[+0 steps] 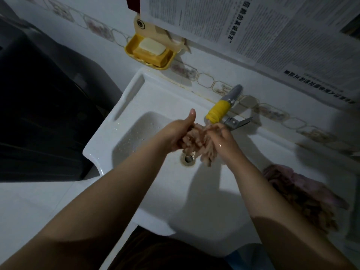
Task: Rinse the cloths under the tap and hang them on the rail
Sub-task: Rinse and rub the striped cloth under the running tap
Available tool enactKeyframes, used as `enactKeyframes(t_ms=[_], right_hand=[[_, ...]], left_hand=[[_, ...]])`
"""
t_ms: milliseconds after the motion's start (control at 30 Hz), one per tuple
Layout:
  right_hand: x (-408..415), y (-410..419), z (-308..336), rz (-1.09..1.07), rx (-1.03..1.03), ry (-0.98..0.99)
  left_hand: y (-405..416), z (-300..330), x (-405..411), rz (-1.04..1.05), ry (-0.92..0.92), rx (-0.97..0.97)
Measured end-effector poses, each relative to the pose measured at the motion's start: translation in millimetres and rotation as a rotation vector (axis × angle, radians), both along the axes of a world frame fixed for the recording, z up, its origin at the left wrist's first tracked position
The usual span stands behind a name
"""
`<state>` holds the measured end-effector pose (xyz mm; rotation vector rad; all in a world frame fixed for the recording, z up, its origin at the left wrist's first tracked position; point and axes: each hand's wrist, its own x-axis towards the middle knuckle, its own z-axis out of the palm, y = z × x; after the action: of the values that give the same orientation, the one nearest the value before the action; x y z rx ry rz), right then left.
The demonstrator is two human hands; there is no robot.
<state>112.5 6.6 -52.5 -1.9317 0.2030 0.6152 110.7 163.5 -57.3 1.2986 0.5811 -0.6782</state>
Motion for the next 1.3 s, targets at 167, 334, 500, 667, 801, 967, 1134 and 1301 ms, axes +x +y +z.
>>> enactKeyframes(t_ms=[167, 334, 500, 667, 801, 967, 1134, 1301], right_hand=[[-5, 5, 6, 0.230, 0.032, 0.107], [2, 5, 2, -0.039, 0.240, 0.027], [1, 4, 5, -0.174, 0.374, 0.048], [-5, 12, 7, -0.193, 0.207, -0.096], [-20, 36, 18, 0.032, -0.094, -0.234], [3, 39, 13, -0.057, -0.311, -0.264], [-14, 39, 7, 0.105, -0.413, -0.332], [-12, 39, 4, 0.071, -0.372, -0.287]], left_hand=[[10, 19, 12, -0.309, -0.245, 0.202], [6, -1, -8, -0.253, -0.247, -0.018], [-2, -32, -33, 0.071, -0.219, -0.302], [-10, -23, -36, 0.296, -0.160, -0.450], [-30, -12, -29, 0.375, -0.123, -0.138], [-49, -1, -31, 0.213, -0.216, 0.300], [-43, 0, -35, 0.216, -0.092, 0.229], [-43, -4, -36, 0.148, -0.160, 0.333]])
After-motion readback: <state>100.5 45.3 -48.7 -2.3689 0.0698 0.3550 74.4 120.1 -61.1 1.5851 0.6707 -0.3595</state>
